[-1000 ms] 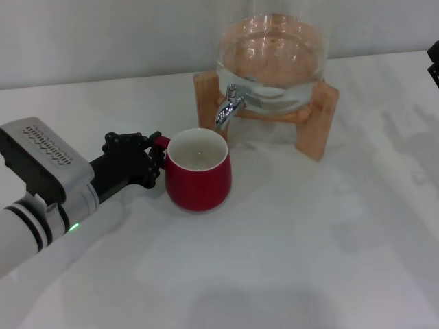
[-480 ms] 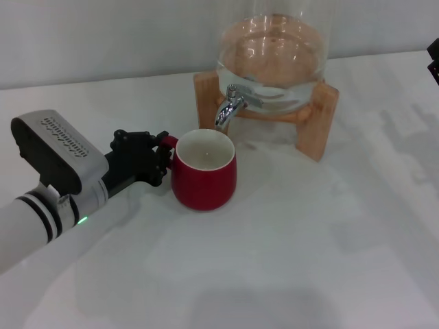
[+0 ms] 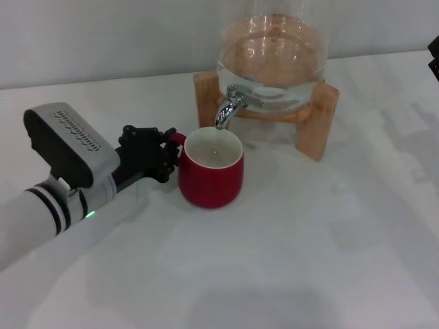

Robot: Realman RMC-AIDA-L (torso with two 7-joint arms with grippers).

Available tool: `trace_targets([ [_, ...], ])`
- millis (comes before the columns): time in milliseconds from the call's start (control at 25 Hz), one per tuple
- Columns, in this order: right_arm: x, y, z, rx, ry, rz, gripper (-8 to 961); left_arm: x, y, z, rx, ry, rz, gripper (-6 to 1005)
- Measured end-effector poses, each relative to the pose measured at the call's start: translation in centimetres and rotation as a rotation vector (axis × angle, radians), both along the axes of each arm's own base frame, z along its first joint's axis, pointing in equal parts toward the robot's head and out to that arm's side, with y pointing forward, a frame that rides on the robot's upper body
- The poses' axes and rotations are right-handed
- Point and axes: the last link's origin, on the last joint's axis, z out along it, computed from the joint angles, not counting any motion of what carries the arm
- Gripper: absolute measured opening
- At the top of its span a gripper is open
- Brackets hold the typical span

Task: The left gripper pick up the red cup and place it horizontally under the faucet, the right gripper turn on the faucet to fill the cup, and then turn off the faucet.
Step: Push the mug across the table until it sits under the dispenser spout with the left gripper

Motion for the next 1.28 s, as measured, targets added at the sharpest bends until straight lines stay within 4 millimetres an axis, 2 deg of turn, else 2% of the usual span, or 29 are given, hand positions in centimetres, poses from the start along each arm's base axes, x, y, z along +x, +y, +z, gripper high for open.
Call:
trace_targets([
  [920,-0.1,0.1,0.2,0.008,0.001,0.005,723,1.5,1.0,-0.2,-0.006,0.034,-0.053,105],
  [1280,-0.1,0.1,0.3,0.015,0.003,0.005,723,1.4,1.2,0.1,0.002,0.040,-0.053,106],
])
